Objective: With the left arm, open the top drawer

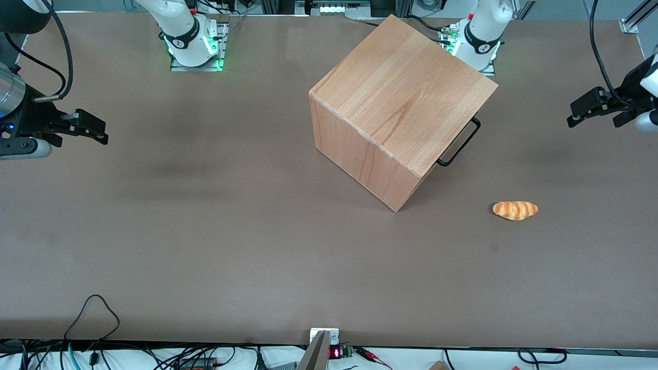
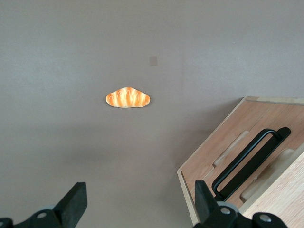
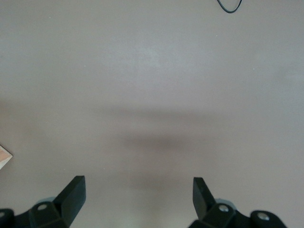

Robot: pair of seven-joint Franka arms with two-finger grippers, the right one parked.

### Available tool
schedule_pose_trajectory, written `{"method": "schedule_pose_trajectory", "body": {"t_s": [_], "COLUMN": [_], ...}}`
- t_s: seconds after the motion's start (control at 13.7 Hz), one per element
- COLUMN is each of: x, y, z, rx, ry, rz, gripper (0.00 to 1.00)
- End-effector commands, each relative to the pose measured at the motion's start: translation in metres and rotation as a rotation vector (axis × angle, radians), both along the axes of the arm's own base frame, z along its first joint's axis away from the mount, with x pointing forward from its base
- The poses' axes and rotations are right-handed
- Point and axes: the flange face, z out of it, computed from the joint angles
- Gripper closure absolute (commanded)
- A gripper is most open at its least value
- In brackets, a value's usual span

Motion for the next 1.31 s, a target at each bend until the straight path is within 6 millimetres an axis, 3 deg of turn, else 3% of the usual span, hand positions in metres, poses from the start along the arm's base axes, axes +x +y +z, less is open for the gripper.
{"method": "schedule_pose_trajectory", "body": {"t_s": [0.0, 0.36, 0.95, 1.24], "x": [0.002, 0.003, 0.005, 0.02], "y": [0.0, 0.0, -0.001, -0.011], "z": [0.007, 0.005, -0.015, -0.049], "rx": [0.028, 0.033, 0.017, -0.008], "ry": [0.006, 0.007, 0.046, 0.086], "rz": [-0.023, -0.018, -0.025, -0.155], "gripper": [0.0, 0.0, 0.0, 0.0]}}
